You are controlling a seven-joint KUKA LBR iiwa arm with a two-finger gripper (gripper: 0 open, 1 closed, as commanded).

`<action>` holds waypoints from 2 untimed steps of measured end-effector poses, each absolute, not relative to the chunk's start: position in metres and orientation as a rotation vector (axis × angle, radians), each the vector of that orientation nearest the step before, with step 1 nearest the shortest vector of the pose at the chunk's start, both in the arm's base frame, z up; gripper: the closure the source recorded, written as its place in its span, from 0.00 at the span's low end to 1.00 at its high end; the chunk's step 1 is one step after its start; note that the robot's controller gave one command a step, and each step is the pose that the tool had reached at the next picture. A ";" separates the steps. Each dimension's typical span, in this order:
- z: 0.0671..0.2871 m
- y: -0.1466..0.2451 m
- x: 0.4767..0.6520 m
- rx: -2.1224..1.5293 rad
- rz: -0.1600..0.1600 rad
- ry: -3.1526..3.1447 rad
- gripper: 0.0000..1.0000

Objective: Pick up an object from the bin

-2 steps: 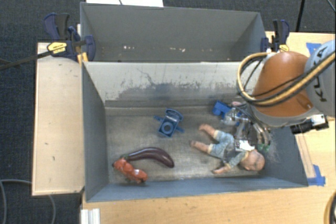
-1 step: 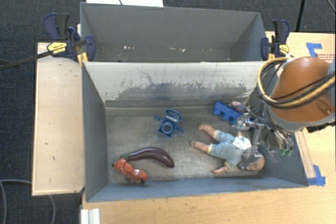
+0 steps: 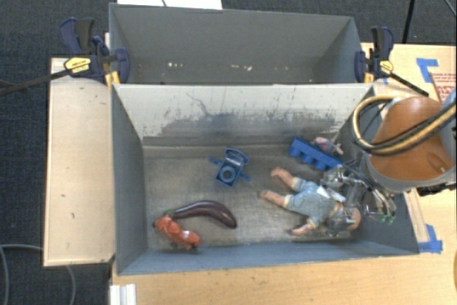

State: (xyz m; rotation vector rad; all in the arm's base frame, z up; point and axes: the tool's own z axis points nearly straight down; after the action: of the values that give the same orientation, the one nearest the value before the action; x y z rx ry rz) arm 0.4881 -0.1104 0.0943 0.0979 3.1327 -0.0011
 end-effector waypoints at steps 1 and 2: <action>0.075 -0.121 0.495 0.595 0.012 3.064 1.00; 0.075 -0.121 0.495 0.595 0.012 3.064 1.00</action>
Offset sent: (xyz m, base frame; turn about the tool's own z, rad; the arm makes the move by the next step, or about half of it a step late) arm 0.0000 0.0000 0.0000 0.0000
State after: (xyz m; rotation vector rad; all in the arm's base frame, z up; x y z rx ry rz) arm 0.4949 -0.1213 0.0755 0.5950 3.0640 0.0118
